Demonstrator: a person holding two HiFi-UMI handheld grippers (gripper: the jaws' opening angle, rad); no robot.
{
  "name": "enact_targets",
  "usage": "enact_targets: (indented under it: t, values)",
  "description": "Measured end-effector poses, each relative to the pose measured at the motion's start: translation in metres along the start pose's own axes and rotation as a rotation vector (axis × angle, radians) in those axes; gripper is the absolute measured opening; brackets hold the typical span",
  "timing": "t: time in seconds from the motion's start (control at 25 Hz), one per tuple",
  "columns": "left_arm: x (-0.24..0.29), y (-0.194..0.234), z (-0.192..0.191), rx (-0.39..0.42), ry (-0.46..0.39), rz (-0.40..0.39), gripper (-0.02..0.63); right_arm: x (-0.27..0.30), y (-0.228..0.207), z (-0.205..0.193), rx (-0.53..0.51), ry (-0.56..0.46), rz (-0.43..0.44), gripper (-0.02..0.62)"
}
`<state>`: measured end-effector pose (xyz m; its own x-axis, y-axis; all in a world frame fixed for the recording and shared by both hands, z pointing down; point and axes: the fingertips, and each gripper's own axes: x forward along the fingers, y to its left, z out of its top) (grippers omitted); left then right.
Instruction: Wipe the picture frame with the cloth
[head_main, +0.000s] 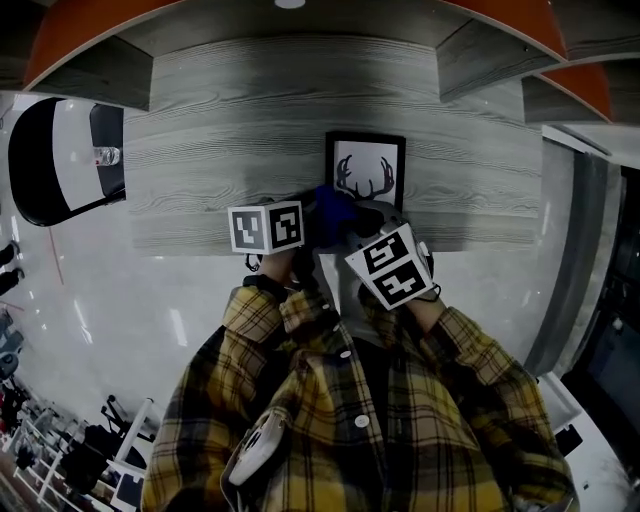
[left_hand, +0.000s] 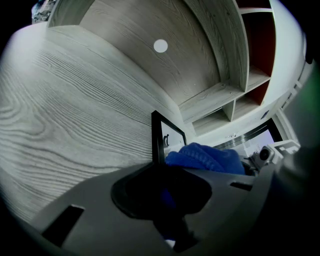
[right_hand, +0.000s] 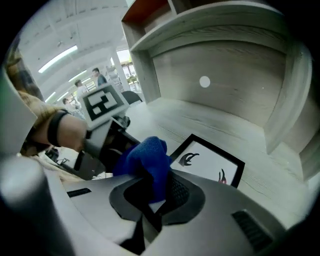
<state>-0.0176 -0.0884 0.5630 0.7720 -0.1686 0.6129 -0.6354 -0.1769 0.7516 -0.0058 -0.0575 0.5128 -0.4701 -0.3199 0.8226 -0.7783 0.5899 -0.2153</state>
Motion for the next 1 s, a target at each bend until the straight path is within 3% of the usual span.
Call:
enact_targets:
  t: [0.16, 0.36, 0.84, 1.0]
  values:
    - [-0.001, 0.0, 0.0, -0.004, -0.001, -0.003, 0.063, 0.029, -0.027, -0.013, -0.084, 0.075, -0.112, 0.038]
    - [0.0, 0.0, 0.001, 0.0, -0.002, -0.001, 0.063, 0.033, -0.033, -0.018, -0.208, 0.102, -0.153, 0.038]
    - [-0.001, 0.0, 0.001, -0.019, -0.014, -0.004, 0.063, 0.0, -0.074, -0.059, -0.177, 0.174, -0.292, 0.038]
    - [-0.001, 0.001, 0.001, -0.02, -0.014, -0.005, 0.063, -0.011, -0.081, -0.064, -0.248, 0.168, -0.35, 0.038]
